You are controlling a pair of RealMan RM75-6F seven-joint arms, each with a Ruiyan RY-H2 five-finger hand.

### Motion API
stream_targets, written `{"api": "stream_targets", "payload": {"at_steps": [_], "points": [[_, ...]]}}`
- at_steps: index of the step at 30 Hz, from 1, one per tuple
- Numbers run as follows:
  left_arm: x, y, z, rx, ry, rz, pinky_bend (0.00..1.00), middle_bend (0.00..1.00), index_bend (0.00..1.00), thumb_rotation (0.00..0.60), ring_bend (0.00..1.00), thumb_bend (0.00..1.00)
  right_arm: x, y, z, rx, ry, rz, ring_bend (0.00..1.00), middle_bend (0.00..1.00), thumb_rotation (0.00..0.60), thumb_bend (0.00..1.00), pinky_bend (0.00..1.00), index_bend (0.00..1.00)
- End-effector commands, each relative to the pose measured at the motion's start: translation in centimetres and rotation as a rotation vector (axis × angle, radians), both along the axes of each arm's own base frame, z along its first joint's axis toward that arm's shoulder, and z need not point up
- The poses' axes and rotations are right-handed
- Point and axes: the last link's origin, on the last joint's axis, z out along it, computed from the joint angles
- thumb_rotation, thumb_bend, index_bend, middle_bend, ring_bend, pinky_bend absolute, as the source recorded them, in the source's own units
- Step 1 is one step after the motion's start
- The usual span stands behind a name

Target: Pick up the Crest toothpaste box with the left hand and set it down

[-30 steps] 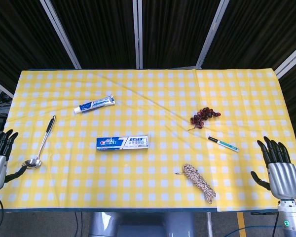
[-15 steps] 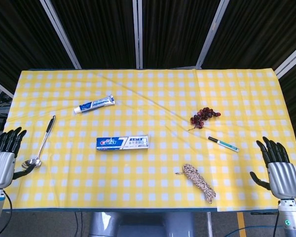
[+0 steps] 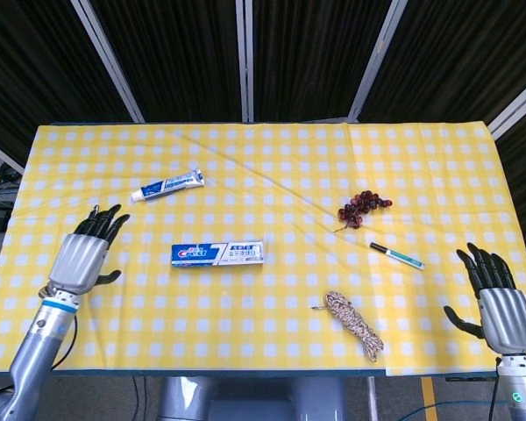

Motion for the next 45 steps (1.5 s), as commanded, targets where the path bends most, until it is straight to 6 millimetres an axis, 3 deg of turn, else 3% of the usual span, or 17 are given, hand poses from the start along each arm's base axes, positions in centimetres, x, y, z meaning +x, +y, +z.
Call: {"api": "stream_targets", "payload": {"at_steps": [1,13,24,33,41,45], "points": [[2.9,1.9,-3.4,-0.082,-0.009,-0.007,0.21,0.00,0.12,0.600,0.11,0.06,0.0,-0.1,0.2,0.005,-0.014,0.001,0.00,0.00,0.600,0.13,0.00,0.02],[6.8,4.4,-10.1,-0.166,0.056,0.020,0.22,0.04,0.17,0.600,0.14,0.06,-0.5,-0.3,1.3,0.008,-0.084,-0.008,0.00,0.00,0.600,0.13,0.00,0.01],[8.4,5.3,-13.8,-0.206,0.083,0.060,0.25,0.09,0.23,0.600,0.18,0.15,-0.9,-0.4,2.0,0.002,-0.124,-0.017,0.00,0.00,0.600,0.13,0.00,0.01],[9.0,5.7,-15.4,-0.201,0.109,0.070,0.29,0.13,0.29,0.600,0.22,0.17,-0.9,-0.4,2.3,0.003,-0.138,-0.015,0.00,0.00,0.600,0.13,0.00,0.01],[8.8,5.5,-16.0,-0.163,0.109,0.055,0.44,0.37,0.53,0.600,0.41,0.39,-0.8,-0.3,2.3,0.005,-0.142,-0.012,0.00,0.00,0.600,0.13,0.00,0.01],[8.7,5.5,-15.8,-0.131,0.086,0.047,0.46,0.42,0.59,0.600,0.45,0.44,-0.8,-0.2,2.3,0.005,-0.142,-0.011,0.00,0.00,0.600,0.13,0.00,0.02]]}}
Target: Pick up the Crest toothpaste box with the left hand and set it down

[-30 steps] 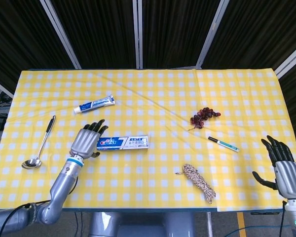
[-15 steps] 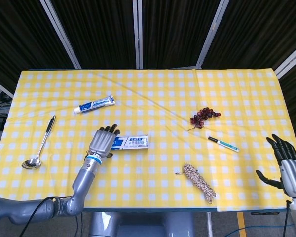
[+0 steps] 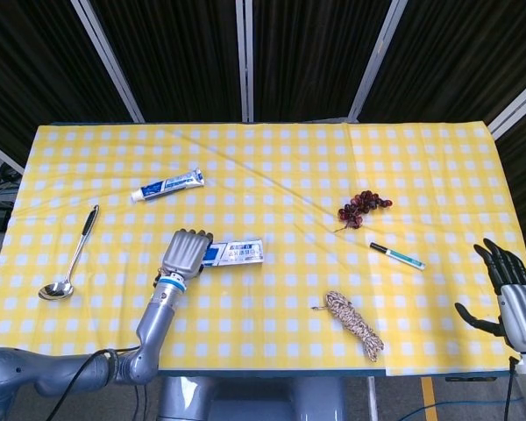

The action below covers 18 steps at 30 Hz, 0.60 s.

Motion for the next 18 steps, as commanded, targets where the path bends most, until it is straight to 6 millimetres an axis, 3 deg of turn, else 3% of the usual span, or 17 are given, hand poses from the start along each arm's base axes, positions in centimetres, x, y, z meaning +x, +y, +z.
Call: {"api": "stream_targets", "payload": {"at_steps": [1,9,18], "points": [[-0.2,0.0,0.3,0.029,-0.023,-0.010,0.46,0.43,0.60,0.600,0.45,0.44,0.0,0.0,0.0,-0.001,0.002,0.001,0.00,0.00,0.600,0.13,0.00,0.02],[-0.6,0.4,3.0,0.091,-0.074,-0.049,0.46,0.43,0.60,0.600,0.45,0.45,0.2,0.1,0.0,-0.004,0.007,0.005,0.00,0.00,0.600,0.13,0.00,0.02],[-0.8,1.1,9.8,0.172,0.017,-0.196,0.46,0.43,0.61,0.600,0.45,0.45,0.5,0.3,-0.1,-0.008,0.018,0.013,0.00,0.00,0.600,0.13,0.00,0.02]]}}
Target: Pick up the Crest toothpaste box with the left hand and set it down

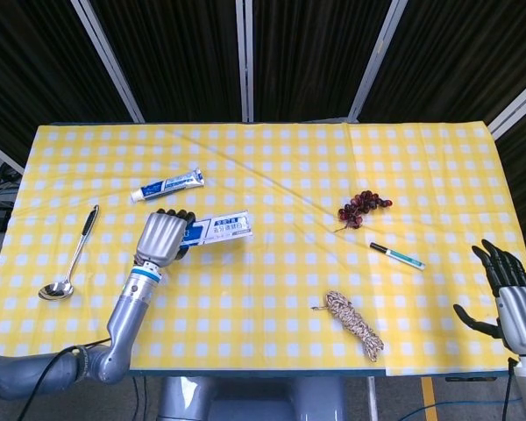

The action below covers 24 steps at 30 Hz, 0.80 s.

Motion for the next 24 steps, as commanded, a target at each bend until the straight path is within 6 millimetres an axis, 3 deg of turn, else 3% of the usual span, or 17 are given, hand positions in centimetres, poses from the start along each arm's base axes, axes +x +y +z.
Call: {"api": "stream_targets", "payload": {"at_steps": [1,7,11,24], "points": [[0.1,0.2,3.7,0.052,0.099,-0.082,0.46,0.43,0.60,0.600,0.45,0.44,0.0,0.0,0.0,0.001,0.001,0.001,0.00,0.00,0.600,0.13,0.00,0.02],[0.3,0.8,7.9,0.130,0.272,-0.170,0.45,0.39,0.56,0.600,0.45,0.44,0.2,0.2,0.0,-0.002,0.003,0.007,0.00,0.00,0.600,0.13,0.00,0.02],[0.4,0.8,9.7,0.166,0.377,-0.233,0.44,0.36,0.52,0.600,0.43,0.44,0.3,0.3,0.0,-0.003,0.002,0.010,0.00,0.00,0.600,0.13,0.00,0.02],[1.8,0.4,11.7,0.265,0.507,-0.424,0.42,0.31,0.47,0.600,0.39,0.44,0.3,0.3,0.1,-0.007,-0.003,0.011,0.00,0.00,0.600,0.13,0.00,0.02]]}}
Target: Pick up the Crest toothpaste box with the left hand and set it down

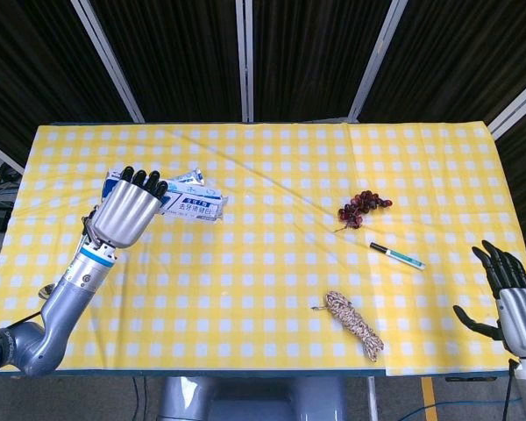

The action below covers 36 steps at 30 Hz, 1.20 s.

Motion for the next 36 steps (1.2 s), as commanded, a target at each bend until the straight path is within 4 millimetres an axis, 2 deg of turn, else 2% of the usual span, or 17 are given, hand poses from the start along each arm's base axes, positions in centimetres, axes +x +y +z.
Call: {"api": "stream_targets", "payload": {"at_steps": [1,11,23,25,31,33,36], "points": [[0.3,-0.1,0.4,0.019,0.029,-0.045,0.42,0.31,0.47,0.600,0.39,0.44,0.0,0.0,0.0,0.001,-0.001,0.000,0.00,0.00,0.600,0.13,0.00,0.02],[0.3,-0.2,0.7,0.055,0.056,-0.095,0.42,0.30,0.46,0.600,0.38,0.44,0.0,0.0,0.1,-0.003,-0.003,0.000,0.00,0.00,0.600,0.13,0.00,0.02],[-0.3,-0.3,2.1,0.071,-0.031,-0.043,0.42,0.30,0.46,0.600,0.38,0.44,0.1,0.0,-0.2,0.003,0.004,0.002,0.00,0.00,0.600,0.13,0.00,0.02],[-0.5,-0.5,1.8,0.045,-0.062,-0.014,0.42,0.30,0.46,0.600,0.38,0.44,0.2,0.0,-0.2,0.004,0.005,0.003,0.00,0.00,0.600,0.13,0.00,0.02],[-1.2,-1.6,-0.8,-0.125,-0.267,0.162,0.41,0.29,0.45,0.600,0.37,0.42,0.2,0.1,-0.2,0.001,0.008,0.000,0.00,0.00,0.600,0.13,0.00,0.02],[-1.4,-1.9,-1.6,-0.162,-0.305,0.193,0.37,0.24,0.39,0.600,0.32,0.41,0.1,0.0,-0.2,0.001,0.007,-0.004,0.00,0.00,0.600,0.13,0.00,0.02],[-1.8,-2.4,-3.0,-0.223,-0.355,0.245,0.23,0.10,0.26,0.600,0.18,0.34,0.1,0.0,-0.2,0.003,0.005,-0.008,0.00,0.00,0.600,0.13,0.00,0.02]]}}
